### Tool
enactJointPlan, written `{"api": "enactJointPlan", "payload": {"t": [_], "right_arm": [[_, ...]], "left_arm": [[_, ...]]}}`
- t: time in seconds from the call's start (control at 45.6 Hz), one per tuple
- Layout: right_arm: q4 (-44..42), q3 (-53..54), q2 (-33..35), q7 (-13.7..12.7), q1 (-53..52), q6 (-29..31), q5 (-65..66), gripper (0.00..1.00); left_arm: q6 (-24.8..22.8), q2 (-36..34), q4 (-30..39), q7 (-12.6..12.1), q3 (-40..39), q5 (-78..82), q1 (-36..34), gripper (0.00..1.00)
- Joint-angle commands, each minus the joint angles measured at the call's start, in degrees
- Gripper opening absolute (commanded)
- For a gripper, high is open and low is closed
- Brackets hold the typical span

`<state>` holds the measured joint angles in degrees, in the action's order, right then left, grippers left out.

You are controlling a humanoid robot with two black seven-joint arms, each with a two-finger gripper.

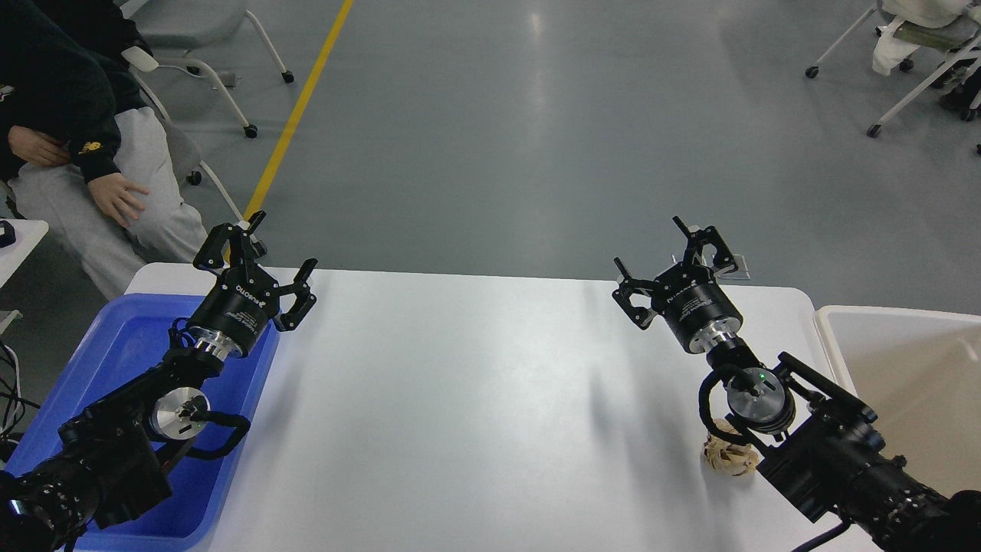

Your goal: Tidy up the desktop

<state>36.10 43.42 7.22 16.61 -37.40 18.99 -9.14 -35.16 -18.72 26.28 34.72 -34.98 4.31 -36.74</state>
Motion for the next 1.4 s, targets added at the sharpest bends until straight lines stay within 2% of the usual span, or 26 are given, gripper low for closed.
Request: {"api": "enactJointPlan", "payload": {"t": [0.0,0.548,0.855,1.118,1.382], "right_arm": [[0.20,0.00,0.08,0.00,0.14,-0.01,0.00,1.00],[0.90,-0.09,0.25,-0.09,-0.21,0.26,0.17,1.00],[2.31,-0.09,4.64,-0.35,-1.71,-0.36,5.79,1.00],[14.34,-1.58,15.10,-0.44,-0.92,-0.88,7.55,1.00],[33.67,-18.53,31.97,-0.44,-6.27,-9.40,13.18,1.00]], "left_arm": [[0.00,0.00,0.00,0.00,0.00,0.00,0.00,1.00],[0.00,0.00,0.00,0.00,0.00,0.00,0.00,1.00],[0.00,0.00,0.00,0.00,0.00,0.00,0.00,1.00],[0.00,0.00,0.00,0.00,0.00,0.00,0.00,1.00],[0.00,0.00,0.00,-0.09,0.00,0.00,-0.09,1.00]]}}
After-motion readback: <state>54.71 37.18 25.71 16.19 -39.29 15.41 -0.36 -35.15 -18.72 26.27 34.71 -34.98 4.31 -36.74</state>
